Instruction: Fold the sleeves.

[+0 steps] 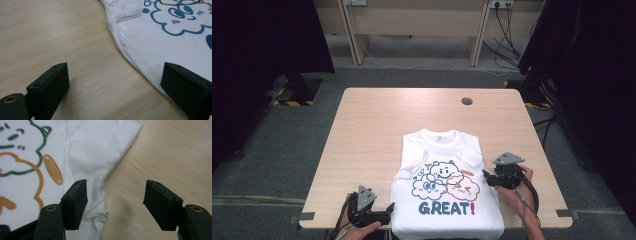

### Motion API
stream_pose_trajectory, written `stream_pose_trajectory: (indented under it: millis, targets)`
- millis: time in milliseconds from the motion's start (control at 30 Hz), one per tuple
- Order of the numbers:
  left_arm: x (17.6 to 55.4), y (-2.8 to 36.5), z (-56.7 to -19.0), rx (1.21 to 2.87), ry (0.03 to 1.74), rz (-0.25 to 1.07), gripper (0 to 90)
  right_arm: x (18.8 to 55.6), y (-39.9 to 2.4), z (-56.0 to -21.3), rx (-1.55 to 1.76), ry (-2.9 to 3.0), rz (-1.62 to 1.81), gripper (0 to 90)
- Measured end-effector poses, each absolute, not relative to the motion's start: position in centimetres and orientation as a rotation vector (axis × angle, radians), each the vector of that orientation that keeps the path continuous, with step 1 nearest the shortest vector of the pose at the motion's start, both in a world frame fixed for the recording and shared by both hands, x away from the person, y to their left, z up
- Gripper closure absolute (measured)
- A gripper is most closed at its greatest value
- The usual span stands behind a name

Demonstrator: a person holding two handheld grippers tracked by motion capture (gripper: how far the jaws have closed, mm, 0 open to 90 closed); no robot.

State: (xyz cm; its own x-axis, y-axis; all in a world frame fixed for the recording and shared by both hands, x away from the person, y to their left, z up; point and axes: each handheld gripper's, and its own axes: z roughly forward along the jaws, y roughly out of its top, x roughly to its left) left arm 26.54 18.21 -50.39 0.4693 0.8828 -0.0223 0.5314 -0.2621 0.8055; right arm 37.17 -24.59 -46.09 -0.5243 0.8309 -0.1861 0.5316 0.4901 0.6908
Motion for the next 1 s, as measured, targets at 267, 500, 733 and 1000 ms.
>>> stream_pose_trajectory:
  millis: [267,500,733,1000]
  targets:
    - [26.5,18.2,-50.4,1.933,1.177,0.569,7.2,37.2,-24.3,-46.7,1.123,2.288,0.746,32.2]
    - [26.5,18.2,-50.4,1.933,1.185,0.570,7.2,37.1,-24.2,-46.5,1.171,2.272,0.842,24.2]
    - [26.5,18.2,-50.2,1.951,1.186,0.559,6.4,36.2,-24.1,-46.5,1.141,2.296,0.882,23.7]
    - [26.8,17.8,-49.2,1.965,1.152,0.578,5.5,35.3,-24.1,-46.9,1.131,2.334,0.899,23.8]
